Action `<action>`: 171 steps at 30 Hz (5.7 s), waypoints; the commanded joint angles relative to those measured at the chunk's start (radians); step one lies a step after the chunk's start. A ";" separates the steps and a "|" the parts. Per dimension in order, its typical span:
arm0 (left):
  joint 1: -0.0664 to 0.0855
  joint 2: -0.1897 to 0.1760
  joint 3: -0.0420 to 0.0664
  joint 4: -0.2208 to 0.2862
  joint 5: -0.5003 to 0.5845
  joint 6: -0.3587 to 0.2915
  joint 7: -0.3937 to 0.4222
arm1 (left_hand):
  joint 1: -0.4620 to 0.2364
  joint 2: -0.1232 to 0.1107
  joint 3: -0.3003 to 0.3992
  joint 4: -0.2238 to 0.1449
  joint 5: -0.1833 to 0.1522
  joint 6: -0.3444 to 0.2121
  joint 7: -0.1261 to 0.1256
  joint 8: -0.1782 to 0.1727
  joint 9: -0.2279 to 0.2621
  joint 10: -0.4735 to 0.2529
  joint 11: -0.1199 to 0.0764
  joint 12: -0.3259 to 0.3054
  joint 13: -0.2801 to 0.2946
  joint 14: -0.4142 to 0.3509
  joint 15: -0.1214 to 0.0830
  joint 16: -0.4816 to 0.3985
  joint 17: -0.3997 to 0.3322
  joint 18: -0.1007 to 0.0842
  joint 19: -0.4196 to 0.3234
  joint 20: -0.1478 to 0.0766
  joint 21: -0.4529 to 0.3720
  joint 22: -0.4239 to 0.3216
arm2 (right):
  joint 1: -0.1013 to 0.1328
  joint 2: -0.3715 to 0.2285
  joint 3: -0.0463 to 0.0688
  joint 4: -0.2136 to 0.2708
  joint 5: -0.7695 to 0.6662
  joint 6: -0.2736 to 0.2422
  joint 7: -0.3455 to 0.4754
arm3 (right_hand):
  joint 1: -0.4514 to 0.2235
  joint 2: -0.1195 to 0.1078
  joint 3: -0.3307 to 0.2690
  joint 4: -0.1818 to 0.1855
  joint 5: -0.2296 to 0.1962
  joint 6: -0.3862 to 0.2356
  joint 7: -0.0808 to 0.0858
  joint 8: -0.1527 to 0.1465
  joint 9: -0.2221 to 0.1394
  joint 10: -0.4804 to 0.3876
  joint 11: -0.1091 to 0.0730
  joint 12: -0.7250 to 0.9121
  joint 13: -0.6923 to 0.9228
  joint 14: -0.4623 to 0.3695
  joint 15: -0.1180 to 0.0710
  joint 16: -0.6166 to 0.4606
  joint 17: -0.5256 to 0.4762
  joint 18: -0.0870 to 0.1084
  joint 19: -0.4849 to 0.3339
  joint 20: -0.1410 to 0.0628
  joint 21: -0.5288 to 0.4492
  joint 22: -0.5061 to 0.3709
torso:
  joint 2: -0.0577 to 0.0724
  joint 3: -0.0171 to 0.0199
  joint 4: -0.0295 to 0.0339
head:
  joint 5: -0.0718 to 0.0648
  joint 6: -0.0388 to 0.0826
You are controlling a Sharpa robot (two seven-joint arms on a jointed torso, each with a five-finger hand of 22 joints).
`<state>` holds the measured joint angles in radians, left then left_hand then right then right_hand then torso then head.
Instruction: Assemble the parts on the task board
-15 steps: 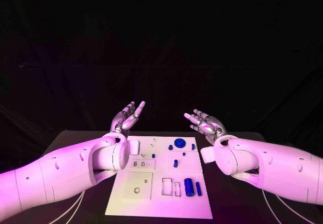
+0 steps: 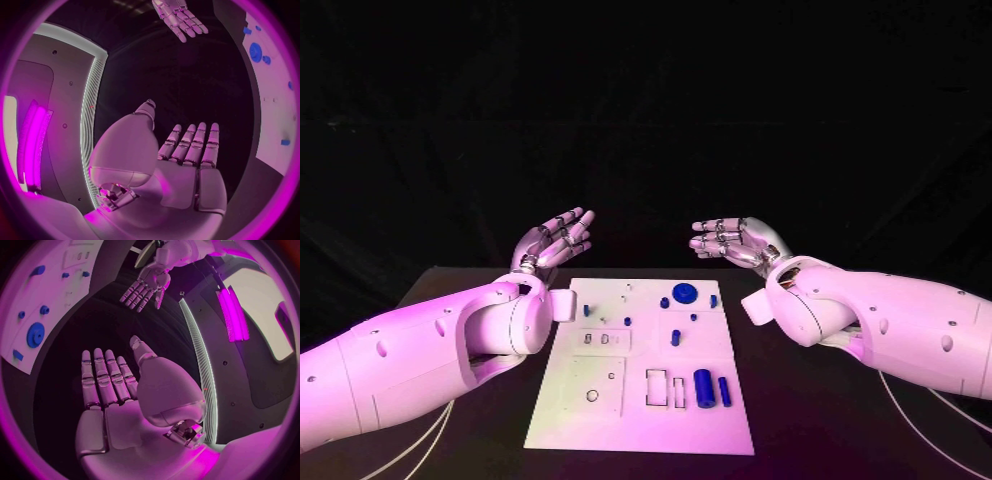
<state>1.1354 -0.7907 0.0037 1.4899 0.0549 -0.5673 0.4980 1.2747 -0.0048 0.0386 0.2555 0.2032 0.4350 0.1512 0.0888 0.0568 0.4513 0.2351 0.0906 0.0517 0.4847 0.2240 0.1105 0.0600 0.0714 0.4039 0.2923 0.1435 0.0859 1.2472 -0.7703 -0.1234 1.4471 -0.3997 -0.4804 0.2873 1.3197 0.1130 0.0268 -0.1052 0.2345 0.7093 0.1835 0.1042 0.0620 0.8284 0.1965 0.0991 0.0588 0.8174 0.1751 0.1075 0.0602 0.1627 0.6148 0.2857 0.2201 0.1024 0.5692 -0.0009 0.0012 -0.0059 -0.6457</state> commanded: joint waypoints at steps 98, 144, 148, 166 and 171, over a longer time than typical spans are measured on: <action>0.097 -0.204 0.019 0.301 -0.094 0.104 -0.045 | 0.143 -0.013 0.056 -0.121 0.011 0.528 0.075 0.030 0.009 0.582 -0.060 0.005 0.014 0.567 -0.088 0.028 0.030 0.112 0.423 -0.039 0.290 0.113 | 0.105 0.155 0.011 -0.072 -1.200 0.119 -0.491 | 0.004 -0.186 0.364 0.069 0.015 0.465 -0.078 0.027 0.080 0.402 -0.147 0.013 0.129 0.694 -0.201 1.230 1.149 -0.144 0.906 -0.202 1.303 1.384 | 0.246 0.0379 0.0553 | -0.027 0.063; 0.104 -0.200 0.019 0.308 -0.091 0.107 -0.047 | 0.142 -0.013 0.059 -0.123 0.013 0.530 0.075 0.026 0.009 0.583 -0.059 0.000 0.015 0.560 -0.086 0.018 0.028 0.111 0.418 -0.037 0.286 0.109 | 0.099 0.360 0.011 -0.291 -1.183 0.089 -0.501 | -0.001 -0.194 0.367 0.077 0.030 0.447 -0.071 0.019 0.094 0.386 -0.141 0.000 0.131 0.691 -0.197 1.224 1.138 -0.141 0.897 -0.200 1.297 1.374 | 0.262 0.0369 0.0683 | -0.018 0.065; 0.105 -0.200 0.019 0.306 -0.091 0.107 -0.047 | 0.142 -0.013 0.059 -0.123 0.013 0.530 0.075 0.026 0.009 0.583 -0.059 0.000 0.015 0.560 -0.086 0.018 0.028 0.111 0.418 -0.037 0.286 0.109 | 0.099 0.361 0.010 -0.292 -1.184 0.099 -0.503 | -0.001 -0.194 0.367 0.077 0.030 0.447 -0.071 0.019 0.094 0.386 -0.141 0.000 0.131 0.691 -0.197 1.224 1.138 -0.141 0.897 -0.200 1.297 1.374 | 0.263 0.0368 0.0706 | -0.019 0.066; 0.109 -0.200 0.019 0.308 -0.090 0.108 -0.048 | 0.142 -0.013 0.059 -0.123 0.013 0.530 0.075 0.026 0.009 0.583 -0.059 -0.001 0.015 0.560 -0.085 0.017 0.028 0.111 0.417 -0.037 0.286 0.109 | 0.096 0.393 0.008 -0.333 -1.185 0.112 -0.513 | -0.006 -0.198 0.366 0.082 0.022 0.438 -0.069 0.013 0.097 0.383 -0.139 -0.003 0.132 0.690 -0.195 1.224 1.136 -0.141 0.895 -0.198 1.296 1.373 | 0.268 0.0359 0.0728 | -0.013 0.068; 0.110 -0.199 0.019 0.308 -0.090 0.109 -0.049 | 0.142 -0.013 0.059 -0.123 0.013 0.530 0.075 0.026 0.009 0.583 -0.059 -0.001 0.015 0.560 -0.085 0.017 0.028 0.111 0.417 -0.037 0.286 0.109 | 0.094 0.400 0.008 -0.342 -1.190 0.135 -0.523 | -0.011 -0.204 0.366 0.087 0.012 0.424 -0.065 0.004 0.100 0.369 -0.134 -0.012 0.132 0.688 -0.191 1.220 1.130 -0.139 0.890 -0.195 1.292 1.366 | 0.267 0.0353 0.0722 | -0.012 0.065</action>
<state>1.2426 -0.9919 0.0219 1.7954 -0.0372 -0.4772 0.4444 1.4223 -0.0197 0.0981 0.1365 0.2129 0.9645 0.2227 0.1193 0.0665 1.0321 0.1702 0.0960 0.0658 1.0533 0.1390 0.1314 0.0886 0.1716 0.8223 0.2502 0.4326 0.1959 1.3438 -0.3717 -0.1145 1.1083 -1.5737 -0.3818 -0.2173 1.3173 -0.0914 0.3947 -0.0231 0.2496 1.1383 0.1189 0.1133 0.1085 1.2049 0.0642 0.0906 0.1914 1.4666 -0.0216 1.3308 1.1915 0.0370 1.4665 0.0893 1.5153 1.3076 0.8363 0.0346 0.0740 -0.0190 -0.5784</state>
